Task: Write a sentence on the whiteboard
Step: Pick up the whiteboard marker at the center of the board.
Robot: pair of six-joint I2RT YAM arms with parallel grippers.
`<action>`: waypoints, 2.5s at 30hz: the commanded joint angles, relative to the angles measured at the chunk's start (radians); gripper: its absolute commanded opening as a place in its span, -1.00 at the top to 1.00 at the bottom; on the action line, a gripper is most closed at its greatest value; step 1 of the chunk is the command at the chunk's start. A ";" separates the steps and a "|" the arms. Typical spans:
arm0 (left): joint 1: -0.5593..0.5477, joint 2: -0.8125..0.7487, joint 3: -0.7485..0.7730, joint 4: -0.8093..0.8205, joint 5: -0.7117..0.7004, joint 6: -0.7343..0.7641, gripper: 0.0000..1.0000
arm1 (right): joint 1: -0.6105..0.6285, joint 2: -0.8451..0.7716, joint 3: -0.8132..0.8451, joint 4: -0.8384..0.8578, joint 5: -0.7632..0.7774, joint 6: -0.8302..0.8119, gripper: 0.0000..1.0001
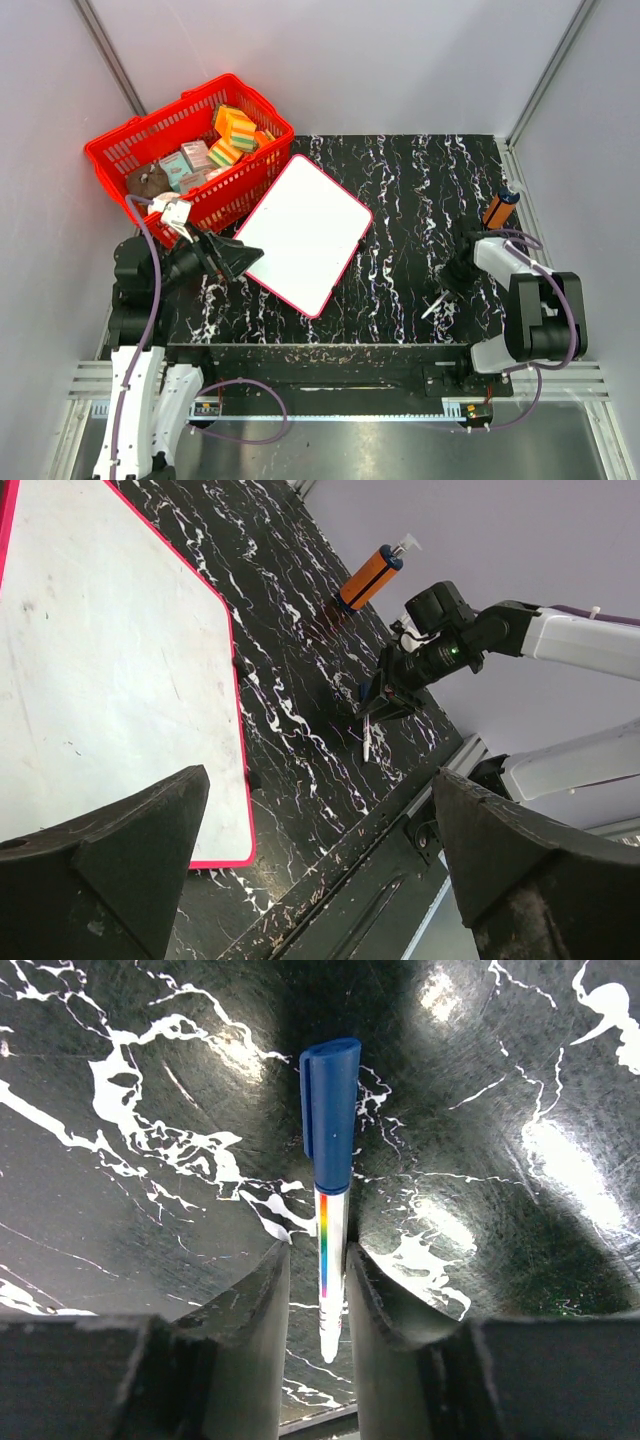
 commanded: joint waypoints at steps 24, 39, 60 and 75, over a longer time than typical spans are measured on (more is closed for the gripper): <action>-0.116 0.151 0.176 -0.089 0.044 0.100 -0.92 | 0.007 -0.348 0.037 0.076 -0.101 -0.114 1.00; -0.857 0.667 0.450 0.123 -0.278 0.030 -0.89 | 0.028 -0.722 0.182 0.171 -0.461 -0.074 1.00; -0.990 1.155 0.779 0.284 -0.186 -0.017 0.63 | 0.030 -0.867 0.179 0.210 -0.520 0.018 1.00; -0.992 0.985 0.676 0.193 -0.306 0.051 1.00 | 0.030 -0.902 0.200 0.200 -0.567 0.053 -0.99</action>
